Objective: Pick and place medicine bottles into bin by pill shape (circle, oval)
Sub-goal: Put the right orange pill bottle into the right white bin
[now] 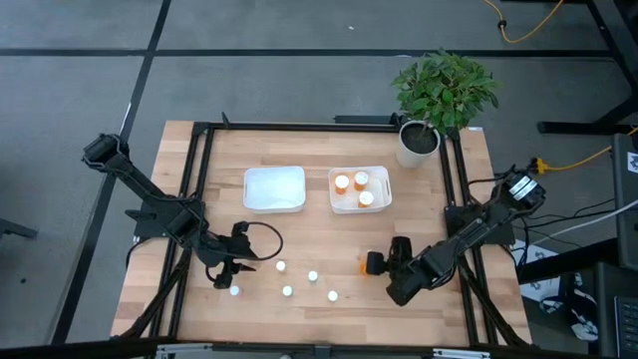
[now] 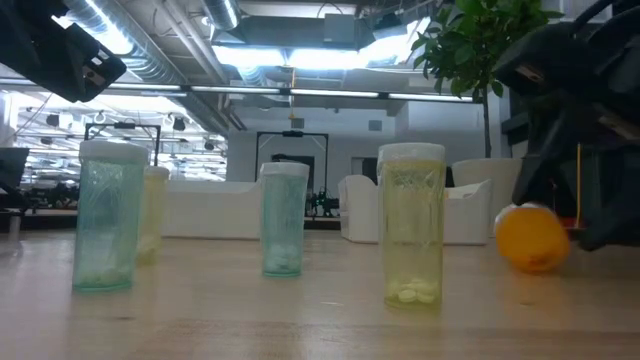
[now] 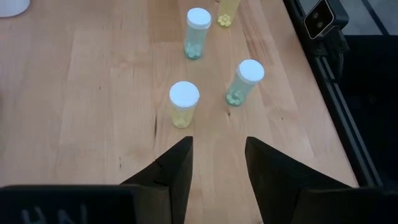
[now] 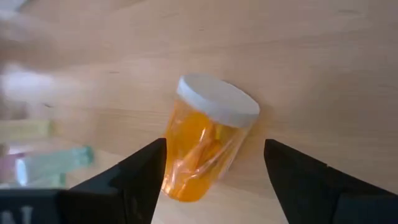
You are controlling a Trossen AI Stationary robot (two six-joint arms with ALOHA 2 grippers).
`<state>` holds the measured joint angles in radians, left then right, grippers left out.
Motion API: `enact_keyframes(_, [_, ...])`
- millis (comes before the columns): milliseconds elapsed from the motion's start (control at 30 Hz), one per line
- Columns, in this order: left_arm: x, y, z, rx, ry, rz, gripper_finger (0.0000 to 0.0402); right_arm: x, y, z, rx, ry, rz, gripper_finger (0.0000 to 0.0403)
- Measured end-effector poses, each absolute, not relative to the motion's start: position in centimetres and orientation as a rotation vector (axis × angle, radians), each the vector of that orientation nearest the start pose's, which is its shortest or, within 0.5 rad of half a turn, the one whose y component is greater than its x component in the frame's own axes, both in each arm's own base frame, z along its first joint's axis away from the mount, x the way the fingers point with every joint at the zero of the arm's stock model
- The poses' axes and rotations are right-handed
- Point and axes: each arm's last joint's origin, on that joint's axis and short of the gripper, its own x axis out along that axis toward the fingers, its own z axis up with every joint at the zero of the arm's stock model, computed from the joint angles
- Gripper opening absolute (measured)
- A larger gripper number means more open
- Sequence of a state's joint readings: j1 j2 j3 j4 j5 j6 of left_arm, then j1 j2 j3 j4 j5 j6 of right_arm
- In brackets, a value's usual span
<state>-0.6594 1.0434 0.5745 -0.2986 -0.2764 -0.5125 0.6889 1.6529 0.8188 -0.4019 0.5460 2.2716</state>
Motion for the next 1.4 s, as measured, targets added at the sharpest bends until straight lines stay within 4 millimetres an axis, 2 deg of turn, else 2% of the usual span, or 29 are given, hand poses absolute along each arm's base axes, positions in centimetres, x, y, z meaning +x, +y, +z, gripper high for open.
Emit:
enact_keyframes(167, [16.4,-11.7,20.8,-0.138,0.756,-0.177,0.0141,23.6,15.7,12.6,1.355,0.604,-0.987,0.0270])
enact_keyframes(333, [16.4,-11.7,20.8,-0.138,0.756,-0.177,0.0140,24.3,15.1,12.3,1.319,0.685,-0.973,0.0270])
enact_keyframes(733, [16.4,-11.7,20.8,-0.140,0.756,-0.176,0.0140,24.5,15.4,12.7,1.021,0.864,-0.781,0.0270])
enact_keyframes(933, [16.4,-11.7,20.8,-0.140,0.756,-0.176,0.0140,24.5,15.1,12.5,0.930,0.810,-0.785,0.0265])
enact_keyframes(1200, [16.4,-11.7,20.8,-0.139,0.756,-0.176,0.0140,24.7,14.8,11.4,0.824,0.705,-0.844,0.0209])
enact_keyframes(1400, [16.4,-11.7,20.8,-0.139,0.756,-0.176,0.0140,24.6,15.0,11.8,0.744,0.582,-0.846,0.0188])
